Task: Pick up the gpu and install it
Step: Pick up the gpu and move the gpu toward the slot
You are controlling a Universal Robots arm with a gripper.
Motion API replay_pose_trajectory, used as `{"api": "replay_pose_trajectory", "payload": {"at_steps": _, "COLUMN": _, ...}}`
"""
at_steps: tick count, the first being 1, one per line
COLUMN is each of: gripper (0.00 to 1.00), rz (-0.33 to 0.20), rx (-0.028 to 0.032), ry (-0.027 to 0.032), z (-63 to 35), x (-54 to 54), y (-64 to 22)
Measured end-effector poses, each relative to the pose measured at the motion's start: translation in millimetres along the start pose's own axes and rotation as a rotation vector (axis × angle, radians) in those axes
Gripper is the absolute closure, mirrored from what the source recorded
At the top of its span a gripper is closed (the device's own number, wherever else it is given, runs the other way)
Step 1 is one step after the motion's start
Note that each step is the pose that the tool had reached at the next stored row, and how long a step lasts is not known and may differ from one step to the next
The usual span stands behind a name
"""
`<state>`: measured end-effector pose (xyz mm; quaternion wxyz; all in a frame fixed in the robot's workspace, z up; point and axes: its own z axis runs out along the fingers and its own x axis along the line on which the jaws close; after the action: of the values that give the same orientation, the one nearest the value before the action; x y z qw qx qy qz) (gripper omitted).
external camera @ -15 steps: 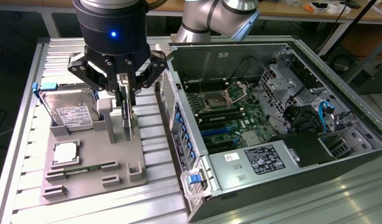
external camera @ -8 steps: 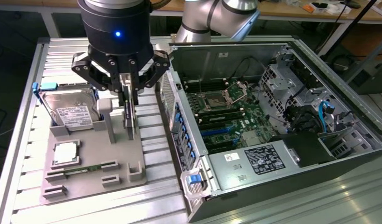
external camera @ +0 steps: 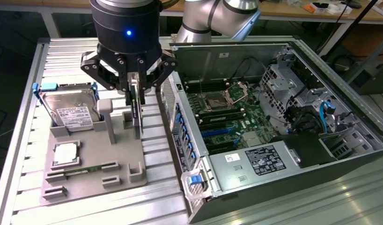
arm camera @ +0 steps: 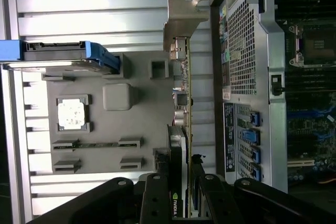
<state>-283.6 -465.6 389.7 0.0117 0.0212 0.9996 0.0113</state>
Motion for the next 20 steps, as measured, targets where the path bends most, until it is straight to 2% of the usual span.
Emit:
{"api": "replay_pose_trajectory", "payload": {"at_steps": 3, "gripper": 0.73, "rz": 0.000, "rx": 0.0008, "ry": 0.0010, "z": -10.6, "x": -0.4, "y": 0.4}}
{"api": "replay_pose_trajectory", "payload": {"at_steps": 5, "gripper": 0.73, "rz": 0.000, "rx": 0.0033, "ry": 0.0021, "z": -16.0, "x": -1.0, "y": 0.7}}
{"api": "replay_pose_trajectory", "payload": {"at_steps": 8, "gripper": 0.73, "rz": 0.000, "rx": 0.0062, "ry": 0.0043, "z": -21.2, "x": -3.2, "y": 1.0}}
{"api": "replay_pose_trajectory", "payload": {"at_steps": 14, "gripper": 0.73, "rz": 0.000, "rx": 0.0183, "ry": 0.0097, "z": -22.8, "x": -21.6, "y": 3.2}}
{"api": "replay_pose_trajectory", "payload": {"at_steps": 20, "gripper": 0.73, "rz": 0.000, "rx": 0.0185, "ry": 0.0097, "z": -22.8, "x": -21.8, "y": 3.4}}
